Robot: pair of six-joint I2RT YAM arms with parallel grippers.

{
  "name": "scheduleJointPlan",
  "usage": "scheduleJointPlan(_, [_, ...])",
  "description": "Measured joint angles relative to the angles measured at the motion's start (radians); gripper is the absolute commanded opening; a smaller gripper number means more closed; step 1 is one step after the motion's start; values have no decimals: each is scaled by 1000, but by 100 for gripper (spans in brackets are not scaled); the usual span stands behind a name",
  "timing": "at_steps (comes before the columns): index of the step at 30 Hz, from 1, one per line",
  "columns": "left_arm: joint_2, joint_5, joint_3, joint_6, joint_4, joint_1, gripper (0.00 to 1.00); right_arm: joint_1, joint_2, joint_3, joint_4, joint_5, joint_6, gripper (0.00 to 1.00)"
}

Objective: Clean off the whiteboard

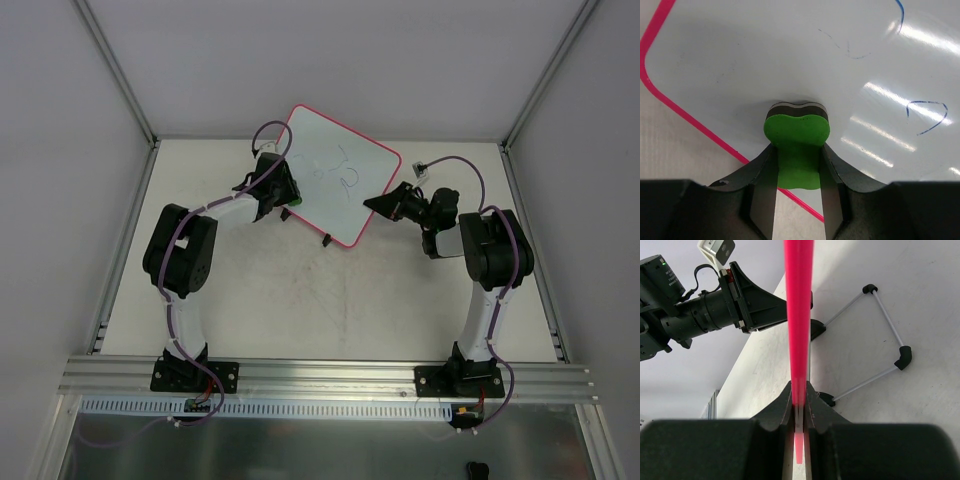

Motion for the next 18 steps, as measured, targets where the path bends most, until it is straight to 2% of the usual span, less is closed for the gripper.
scheduleJointPlan(13, [3, -142, 0, -69, -3, 0, 0, 5, -7, 0, 1, -4, 0, 0])
scheduleJointPlan(18, [13, -148, 14, -75, -13, 0, 0, 5, -7, 0, 0, -3, 1, 0])
